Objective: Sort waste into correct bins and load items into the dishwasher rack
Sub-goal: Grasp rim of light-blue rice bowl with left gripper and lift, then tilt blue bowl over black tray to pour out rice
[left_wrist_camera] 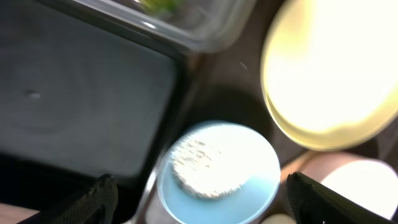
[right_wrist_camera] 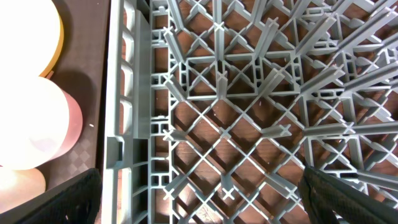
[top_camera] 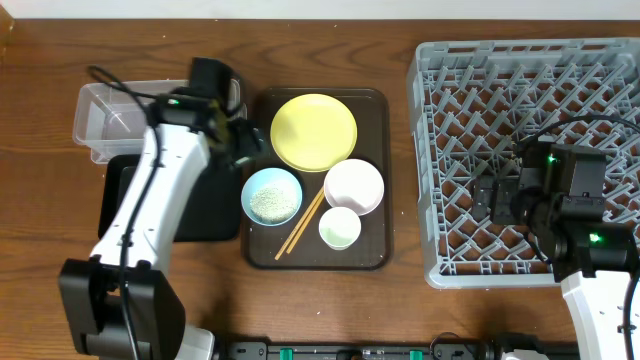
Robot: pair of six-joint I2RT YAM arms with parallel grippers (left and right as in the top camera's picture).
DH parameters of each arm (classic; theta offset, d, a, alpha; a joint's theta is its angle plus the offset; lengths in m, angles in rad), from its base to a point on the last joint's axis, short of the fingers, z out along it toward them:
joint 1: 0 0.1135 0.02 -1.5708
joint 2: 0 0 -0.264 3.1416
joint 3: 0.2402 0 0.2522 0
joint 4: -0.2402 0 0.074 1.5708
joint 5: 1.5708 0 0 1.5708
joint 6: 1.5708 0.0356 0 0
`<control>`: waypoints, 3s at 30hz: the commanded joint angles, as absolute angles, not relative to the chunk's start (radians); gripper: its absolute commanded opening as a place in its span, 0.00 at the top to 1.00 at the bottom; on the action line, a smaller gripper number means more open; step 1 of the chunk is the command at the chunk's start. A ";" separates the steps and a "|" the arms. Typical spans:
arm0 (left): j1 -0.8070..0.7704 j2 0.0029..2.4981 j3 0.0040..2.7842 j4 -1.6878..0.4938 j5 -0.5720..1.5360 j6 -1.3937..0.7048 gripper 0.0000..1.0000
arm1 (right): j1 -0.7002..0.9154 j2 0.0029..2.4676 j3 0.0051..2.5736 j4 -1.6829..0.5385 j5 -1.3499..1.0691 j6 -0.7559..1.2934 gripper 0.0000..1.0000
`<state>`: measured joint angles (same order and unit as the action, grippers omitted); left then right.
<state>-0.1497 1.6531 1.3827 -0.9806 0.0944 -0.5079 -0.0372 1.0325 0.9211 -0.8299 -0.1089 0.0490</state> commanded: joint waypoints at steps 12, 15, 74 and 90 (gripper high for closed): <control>-0.341 1.741 1.306 -0.868 0.077 -0.487 0.22 | -0.052 1.032 0.941 -0.831 -0.117 0.059 0.01; -0.363 1.787 1.306 -0.869 0.077 -0.487 0.24 | -0.052 1.032 0.941 -0.831 -0.117 0.059 0.01; -0.192 1.627 1.309 -0.997 0.249 -0.376 0.94 | -0.052 1.032 0.941 -0.849 -0.117 0.059 0.01; 0.367 1.687 1.248 -0.952 0.837 -0.051 0.94 | -0.052 1.032 0.941 -0.848 -0.117 0.059 0.01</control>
